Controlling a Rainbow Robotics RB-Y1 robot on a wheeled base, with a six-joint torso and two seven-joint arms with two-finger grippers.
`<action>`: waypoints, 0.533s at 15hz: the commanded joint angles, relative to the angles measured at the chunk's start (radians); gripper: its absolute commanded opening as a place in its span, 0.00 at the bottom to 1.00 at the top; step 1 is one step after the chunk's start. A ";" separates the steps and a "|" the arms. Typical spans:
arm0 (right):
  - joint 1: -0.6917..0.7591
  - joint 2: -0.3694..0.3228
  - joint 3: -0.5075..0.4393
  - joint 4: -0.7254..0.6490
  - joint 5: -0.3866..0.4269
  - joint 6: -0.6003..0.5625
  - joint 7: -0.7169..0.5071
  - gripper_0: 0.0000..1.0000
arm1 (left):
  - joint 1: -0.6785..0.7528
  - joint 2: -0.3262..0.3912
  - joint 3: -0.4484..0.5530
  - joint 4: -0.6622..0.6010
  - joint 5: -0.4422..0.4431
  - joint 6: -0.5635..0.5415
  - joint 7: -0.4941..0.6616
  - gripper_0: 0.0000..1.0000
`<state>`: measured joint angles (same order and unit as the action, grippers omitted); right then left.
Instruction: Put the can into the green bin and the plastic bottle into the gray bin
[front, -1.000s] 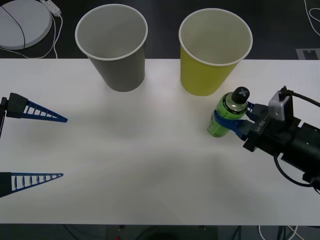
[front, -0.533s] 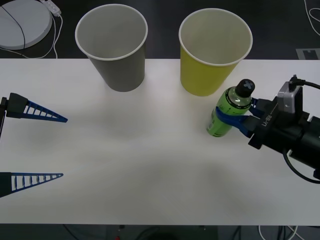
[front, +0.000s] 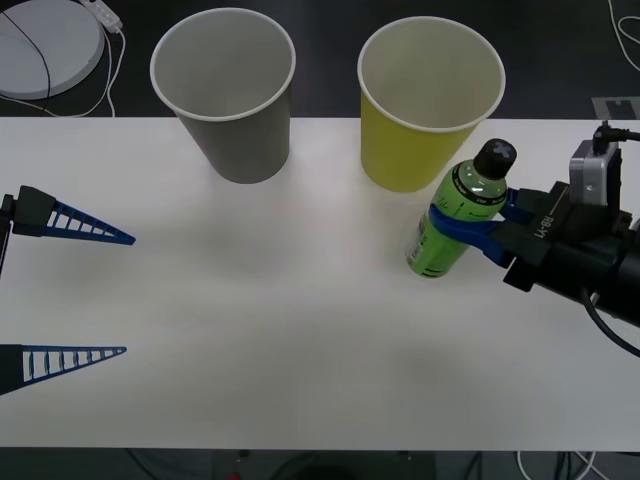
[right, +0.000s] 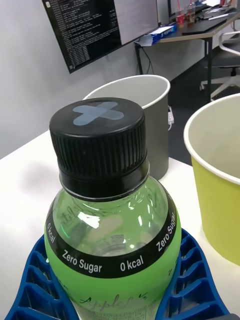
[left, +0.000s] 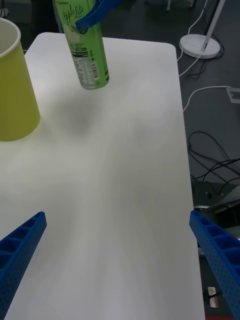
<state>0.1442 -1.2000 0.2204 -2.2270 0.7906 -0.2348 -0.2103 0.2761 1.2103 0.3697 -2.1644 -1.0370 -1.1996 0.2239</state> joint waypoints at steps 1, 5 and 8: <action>0.000 -0.027 -0.021 -0.022 0.004 0.002 -0.040 0.00 | 0.000 0.000 0.000 0.000 0.000 0.000 0.000 1.00; 0.000 -0.078 -0.058 -0.063 0.012 0.000 -0.156 0.00 | 0.000 0.000 0.000 0.000 0.000 0.000 0.000 1.00; 0.000 -0.130 -0.090 -0.095 0.016 0.000 -0.255 0.00 | 0.000 0.000 0.000 0.000 0.000 0.000 0.000 1.00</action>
<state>0.1442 -1.3171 0.1381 -2.3149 0.8047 -0.2347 -0.4397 0.2761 1.2103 0.3697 -2.1644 -1.0370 -1.1996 0.2240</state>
